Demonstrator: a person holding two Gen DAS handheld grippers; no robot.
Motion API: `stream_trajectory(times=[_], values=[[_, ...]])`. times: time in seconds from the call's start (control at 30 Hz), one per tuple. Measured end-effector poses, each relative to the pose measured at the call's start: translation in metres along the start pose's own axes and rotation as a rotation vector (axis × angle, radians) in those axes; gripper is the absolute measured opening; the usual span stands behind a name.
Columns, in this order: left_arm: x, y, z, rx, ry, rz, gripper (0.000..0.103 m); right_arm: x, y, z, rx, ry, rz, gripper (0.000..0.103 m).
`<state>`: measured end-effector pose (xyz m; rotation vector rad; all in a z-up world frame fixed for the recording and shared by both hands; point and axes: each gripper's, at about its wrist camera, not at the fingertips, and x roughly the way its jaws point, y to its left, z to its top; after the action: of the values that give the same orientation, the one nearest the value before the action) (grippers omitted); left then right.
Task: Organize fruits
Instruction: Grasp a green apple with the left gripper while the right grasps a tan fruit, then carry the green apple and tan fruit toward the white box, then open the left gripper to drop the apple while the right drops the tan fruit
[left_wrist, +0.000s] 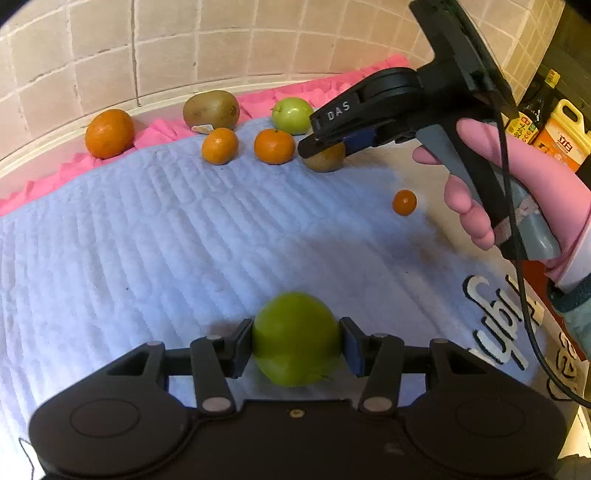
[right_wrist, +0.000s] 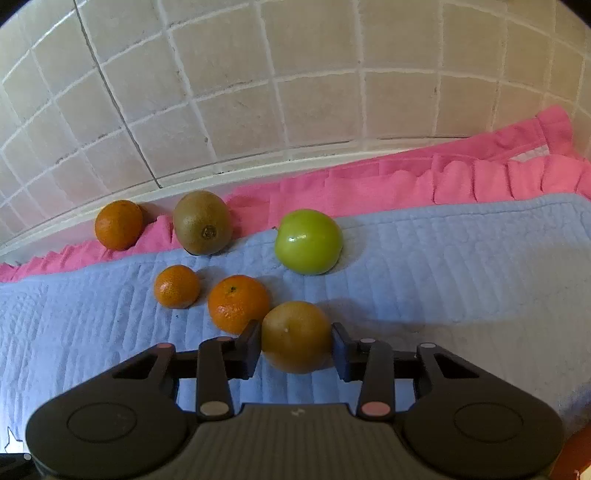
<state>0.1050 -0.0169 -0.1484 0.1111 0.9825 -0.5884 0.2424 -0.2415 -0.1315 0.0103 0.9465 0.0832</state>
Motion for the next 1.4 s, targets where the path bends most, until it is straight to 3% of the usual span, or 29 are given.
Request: stream_trajectory(times=[0.13, 0.37, 0.7, 0.83, 1.0, 1.23, 1.4], values=[[-0.006, -0.002, 0.003, -0.011, -0.013, -0.001, 0.059, -0.020, -0.004, -0.004, 0.042, -0.030, 0.025, 0.040], [-0.027, -0.030, 0.027, 0.068, -0.096, -0.027, 0.059, -0.104, -0.020, -0.013, 0.078, -0.170, -0.014, 0.040], [-0.047, -0.120, 0.087, 0.277, -0.232, -0.145, 0.059, -0.238, -0.093, -0.061, 0.210, -0.315, -0.190, 0.041], [-0.045, -0.165, 0.113, 0.356, -0.273, -0.224, 0.059, -0.275, -0.129, -0.094, 0.260, -0.283, -0.244, 0.040], [-0.025, -0.220, 0.138, 0.443, -0.262, -0.306, 0.059, -0.291, -0.162, -0.141, 0.265, -0.131, -0.303, 0.041], [0.026, -0.271, 0.159, 0.494, -0.147, -0.407, 0.059, -0.285, -0.192, -0.187, 0.347, 0.009, -0.283, 0.041], [0.066, -0.301, 0.167, 0.504, -0.068, -0.428, 0.059, -0.268, -0.198, -0.200, 0.363, 0.092, -0.270, 0.041]])
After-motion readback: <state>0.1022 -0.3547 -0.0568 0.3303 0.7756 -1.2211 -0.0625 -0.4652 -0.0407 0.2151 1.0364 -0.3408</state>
